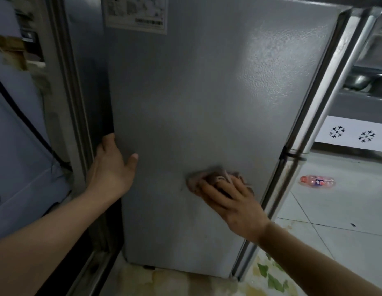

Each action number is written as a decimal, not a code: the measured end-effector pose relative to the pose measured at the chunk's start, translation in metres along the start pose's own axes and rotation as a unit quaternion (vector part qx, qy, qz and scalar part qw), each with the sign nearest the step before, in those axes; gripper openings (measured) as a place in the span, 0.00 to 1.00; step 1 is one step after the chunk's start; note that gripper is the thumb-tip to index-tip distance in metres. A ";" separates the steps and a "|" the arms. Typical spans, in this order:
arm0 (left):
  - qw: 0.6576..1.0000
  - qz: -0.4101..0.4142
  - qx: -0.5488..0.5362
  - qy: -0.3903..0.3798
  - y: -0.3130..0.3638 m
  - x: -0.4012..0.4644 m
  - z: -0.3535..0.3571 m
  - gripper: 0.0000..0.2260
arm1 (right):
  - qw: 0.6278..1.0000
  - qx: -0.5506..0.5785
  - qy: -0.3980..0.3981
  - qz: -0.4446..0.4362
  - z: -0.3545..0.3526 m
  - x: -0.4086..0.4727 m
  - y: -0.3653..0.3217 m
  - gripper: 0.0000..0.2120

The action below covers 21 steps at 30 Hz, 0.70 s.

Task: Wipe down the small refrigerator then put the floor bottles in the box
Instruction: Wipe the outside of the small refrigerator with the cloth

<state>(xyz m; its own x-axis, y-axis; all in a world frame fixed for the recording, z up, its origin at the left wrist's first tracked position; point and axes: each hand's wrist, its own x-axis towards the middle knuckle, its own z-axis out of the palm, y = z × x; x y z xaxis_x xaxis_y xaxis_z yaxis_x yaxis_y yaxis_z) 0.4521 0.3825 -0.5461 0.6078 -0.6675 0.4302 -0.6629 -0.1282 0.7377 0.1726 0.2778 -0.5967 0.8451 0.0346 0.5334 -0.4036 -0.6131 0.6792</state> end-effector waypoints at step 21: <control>0.988 0.043 -0.061 -0.134 -0.050 -0.013 -0.018 0.35 | 1.000 0.004 0.012 -0.018 -0.011 0.084 -0.025 0.21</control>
<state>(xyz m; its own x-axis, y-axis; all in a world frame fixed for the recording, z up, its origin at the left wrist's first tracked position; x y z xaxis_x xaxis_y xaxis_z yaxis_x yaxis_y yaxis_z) 0.4848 0.4108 -0.5790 0.4031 -0.8445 0.3526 -0.6394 0.0158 0.7687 0.2497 0.3049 -0.5636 0.8501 0.0759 0.5210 -0.3703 -0.6172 0.6942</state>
